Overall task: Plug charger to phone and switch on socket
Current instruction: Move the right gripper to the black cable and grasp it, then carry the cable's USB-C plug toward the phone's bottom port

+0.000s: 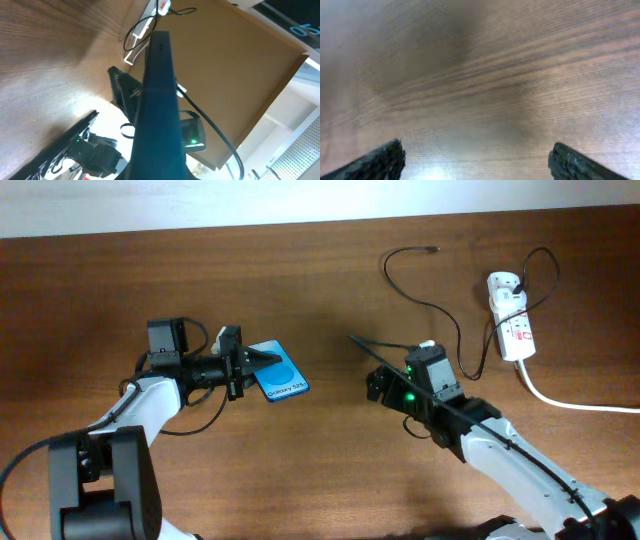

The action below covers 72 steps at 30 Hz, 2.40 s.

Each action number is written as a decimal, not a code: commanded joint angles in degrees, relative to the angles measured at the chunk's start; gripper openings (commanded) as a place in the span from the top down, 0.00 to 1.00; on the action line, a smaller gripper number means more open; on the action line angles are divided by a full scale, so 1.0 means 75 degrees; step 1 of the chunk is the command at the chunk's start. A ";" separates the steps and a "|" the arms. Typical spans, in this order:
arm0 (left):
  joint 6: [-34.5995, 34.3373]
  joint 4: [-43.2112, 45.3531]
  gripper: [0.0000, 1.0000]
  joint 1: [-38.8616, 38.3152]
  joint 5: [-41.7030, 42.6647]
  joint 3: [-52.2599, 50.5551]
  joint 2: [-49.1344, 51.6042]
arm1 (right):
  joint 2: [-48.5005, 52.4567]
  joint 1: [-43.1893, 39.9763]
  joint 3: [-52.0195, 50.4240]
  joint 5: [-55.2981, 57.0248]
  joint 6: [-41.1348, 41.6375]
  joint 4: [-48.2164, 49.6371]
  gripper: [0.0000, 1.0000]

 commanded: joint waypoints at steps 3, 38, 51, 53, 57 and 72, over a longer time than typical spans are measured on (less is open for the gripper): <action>0.0125 0.0015 1.00 0.0038 0.0227 0.0140 -0.0140 | 0.0038 -0.0070 0.2445 0.1081 -0.0338 -0.2366 0.06; 0.0061 -0.0012 1.00 0.0041 -0.0545 0.0140 -0.0140 | 0.6694 -0.1460 0.6257 0.0831 -0.4121 -0.1099 0.96; 0.0064 -0.0009 1.00 0.0041 -0.0484 0.0140 -0.0140 | 0.5380 -0.0032 0.6269 -0.0638 -0.4170 -0.6400 0.15; 0.0064 -0.0009 1.00 0.0041 -0.0463 0.0140 -0.0140 | 0.5380 -0.0297 0.6269 -0.0632 -0.2771 -0.6003 0.09; 0.0067 -0.0009 1.00 0.0041 -0.0455 0.0140 -0.0140 | 0.5383 -0.0656 0.6266 -0.1985 -0.1413 -0.5015 0.02; 0.0064 -0.0009 1.00 0.0047 -0.0344 0.0140 -0.0140 | 0.5683 -0.0230 0.6100 -0.1195 0.1778 -0.3803 0.46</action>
